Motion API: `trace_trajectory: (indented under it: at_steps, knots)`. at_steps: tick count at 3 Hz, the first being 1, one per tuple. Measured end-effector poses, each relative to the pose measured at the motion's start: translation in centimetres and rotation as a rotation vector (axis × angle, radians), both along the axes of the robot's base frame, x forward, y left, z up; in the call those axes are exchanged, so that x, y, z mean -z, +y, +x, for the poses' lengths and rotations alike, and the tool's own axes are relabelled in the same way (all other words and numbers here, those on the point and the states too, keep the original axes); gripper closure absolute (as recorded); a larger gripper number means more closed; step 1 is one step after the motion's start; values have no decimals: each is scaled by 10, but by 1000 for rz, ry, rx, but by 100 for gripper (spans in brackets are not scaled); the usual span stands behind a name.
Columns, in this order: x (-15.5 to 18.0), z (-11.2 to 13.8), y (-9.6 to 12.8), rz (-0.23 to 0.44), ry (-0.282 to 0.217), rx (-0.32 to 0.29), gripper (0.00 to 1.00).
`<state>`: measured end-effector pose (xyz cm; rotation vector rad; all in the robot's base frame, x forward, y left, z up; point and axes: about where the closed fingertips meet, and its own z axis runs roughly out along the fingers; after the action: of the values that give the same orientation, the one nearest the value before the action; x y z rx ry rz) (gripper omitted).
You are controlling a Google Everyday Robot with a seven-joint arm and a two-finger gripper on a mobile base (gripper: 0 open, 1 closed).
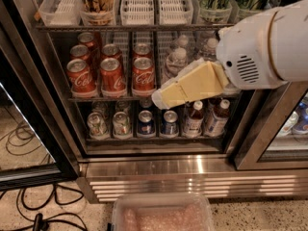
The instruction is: Pick orange can from top shelf of fridge
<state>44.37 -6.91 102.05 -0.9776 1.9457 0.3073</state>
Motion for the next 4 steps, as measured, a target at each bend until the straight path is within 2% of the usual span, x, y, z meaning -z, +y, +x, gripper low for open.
trace_trajectory:
  at_steps: [1,2,3,4]
  knots:
    - [0,7,25,73,-36,-7,0]
    - [2,29,94,202,-64,-43,0]
    - [7,48,142,280,-78,-13,0]
    - [27,53,149,258,-137,71,0]
